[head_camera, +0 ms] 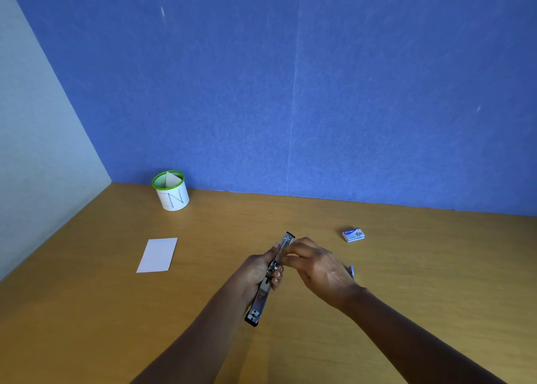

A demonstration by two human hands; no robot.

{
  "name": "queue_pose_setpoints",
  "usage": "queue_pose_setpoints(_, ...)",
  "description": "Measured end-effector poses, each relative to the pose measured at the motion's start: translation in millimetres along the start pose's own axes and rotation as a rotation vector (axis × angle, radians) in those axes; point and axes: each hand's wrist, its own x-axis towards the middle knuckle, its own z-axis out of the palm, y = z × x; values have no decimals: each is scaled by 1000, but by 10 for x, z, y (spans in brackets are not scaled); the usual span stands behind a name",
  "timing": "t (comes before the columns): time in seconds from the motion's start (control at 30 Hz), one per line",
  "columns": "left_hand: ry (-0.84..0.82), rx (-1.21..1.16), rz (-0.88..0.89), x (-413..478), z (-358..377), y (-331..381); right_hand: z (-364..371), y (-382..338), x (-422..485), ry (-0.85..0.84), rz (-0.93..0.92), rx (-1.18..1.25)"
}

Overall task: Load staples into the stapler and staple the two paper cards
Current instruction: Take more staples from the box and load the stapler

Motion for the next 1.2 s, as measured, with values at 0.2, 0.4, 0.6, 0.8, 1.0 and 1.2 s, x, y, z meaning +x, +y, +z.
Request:
queue_pose_setpoints(0.2,15,54,6,-30,8,-18,-4,16,-38,-22,25,-17)
queue_pose_setpoints(0.4,-29,72,-29,-60,11,-28,-42,166,-73,-23,130,-65)
queue_pose_setpoints(0.6,-33,81,-29,-81,20,-24,-46,149,-77,-11,159,-93)
queue_pose_setpoints(0.8,-25,79,-26,-82,22,-17,-10,101,-48,-31,113,-64)
queue_pose_setpoints(1.0,-8,86,-19,-110,29,-15,-16,93,-26,-11,264,-2)
queue_pose_setpoints(1.2,74,58,10,-107,47,-2,-23,-119,-23,128,470,304)
